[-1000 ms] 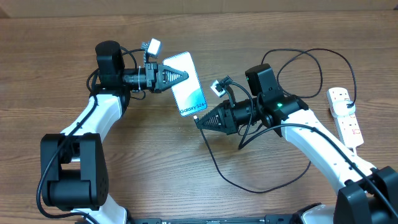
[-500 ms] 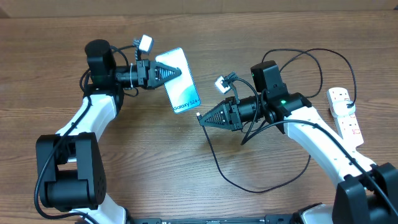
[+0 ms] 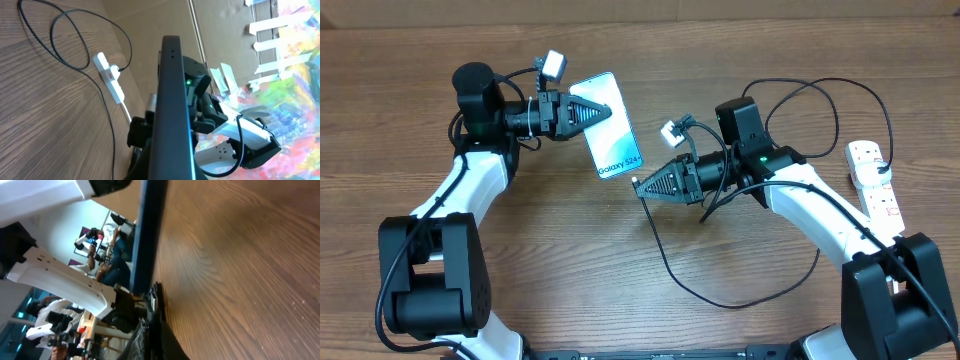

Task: Plug charger to phone and switch on socket
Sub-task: 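Align the plug under the phone's charging port with the right gripper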

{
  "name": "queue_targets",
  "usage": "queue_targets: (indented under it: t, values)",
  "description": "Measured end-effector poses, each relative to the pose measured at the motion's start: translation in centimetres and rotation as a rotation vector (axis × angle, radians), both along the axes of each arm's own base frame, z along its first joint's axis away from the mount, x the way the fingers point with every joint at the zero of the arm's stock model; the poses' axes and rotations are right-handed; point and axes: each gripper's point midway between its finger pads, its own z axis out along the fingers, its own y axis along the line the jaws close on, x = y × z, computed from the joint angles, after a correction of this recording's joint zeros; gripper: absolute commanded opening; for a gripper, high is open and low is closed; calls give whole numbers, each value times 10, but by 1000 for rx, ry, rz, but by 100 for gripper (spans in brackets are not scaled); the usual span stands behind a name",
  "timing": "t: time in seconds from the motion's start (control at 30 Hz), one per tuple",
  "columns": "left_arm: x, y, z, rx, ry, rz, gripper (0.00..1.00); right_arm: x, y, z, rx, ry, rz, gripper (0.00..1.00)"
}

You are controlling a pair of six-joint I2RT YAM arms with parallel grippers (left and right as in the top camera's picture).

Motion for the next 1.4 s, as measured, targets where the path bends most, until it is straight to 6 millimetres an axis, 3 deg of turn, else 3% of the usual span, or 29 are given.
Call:
queue_targets:
  t: [1.4]
  values:
    - [-1, -7, 0, 1, 1, -8, 4, -1, 8, 6, 10, 41, 4, 4]
